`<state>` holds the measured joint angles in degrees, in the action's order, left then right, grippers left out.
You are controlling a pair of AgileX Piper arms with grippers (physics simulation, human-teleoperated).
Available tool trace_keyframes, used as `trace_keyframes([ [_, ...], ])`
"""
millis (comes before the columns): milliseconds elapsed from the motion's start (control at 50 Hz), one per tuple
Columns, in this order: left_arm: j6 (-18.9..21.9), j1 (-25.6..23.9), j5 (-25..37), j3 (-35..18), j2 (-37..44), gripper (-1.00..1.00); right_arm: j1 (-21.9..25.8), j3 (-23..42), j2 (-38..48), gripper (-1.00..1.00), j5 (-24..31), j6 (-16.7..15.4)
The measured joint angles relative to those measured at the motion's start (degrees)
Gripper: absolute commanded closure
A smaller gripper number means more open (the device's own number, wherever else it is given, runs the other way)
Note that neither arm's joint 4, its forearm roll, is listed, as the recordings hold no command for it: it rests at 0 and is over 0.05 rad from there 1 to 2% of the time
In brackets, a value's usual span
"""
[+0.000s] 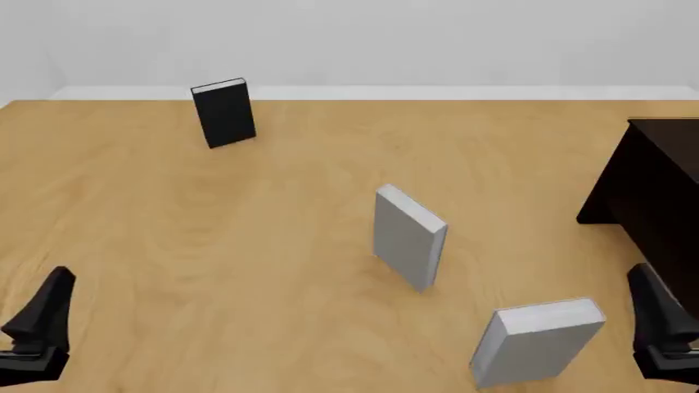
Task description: Pick up the book on the right and place it on the cabinet shelf.
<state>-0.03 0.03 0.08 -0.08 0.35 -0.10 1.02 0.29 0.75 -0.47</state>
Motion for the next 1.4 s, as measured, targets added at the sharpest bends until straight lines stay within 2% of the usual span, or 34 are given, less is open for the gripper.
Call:
trace_keyframes([
  [220,0.5,0.1,-0.2,-0.1,0.1,-1.0,2.6,8.1,2.8,-1.0,5.0,-4.7],
  [520,1.4,-0.3,-0.3,-0.1,0.1,-1.0,9.2,24.6,12.2,-1.0,14.6,-16.4],
  [860,1.7,-0.9,-0.4,-0.2,0.4,-1.0,16.2,43.3,25.2,-1.0,29.3,-30.0],
  [1060,1.6,-1.5,-0.4,-0.1,0.4,-1.0,19.0,53.7,32.1,-1.0,38.0,-36.5],
  [1400,2.0,-3.4,0.7,0.0,0.0,-1.0,21.7,66.2,41.4,-1.0,51.8,-46.3],
])
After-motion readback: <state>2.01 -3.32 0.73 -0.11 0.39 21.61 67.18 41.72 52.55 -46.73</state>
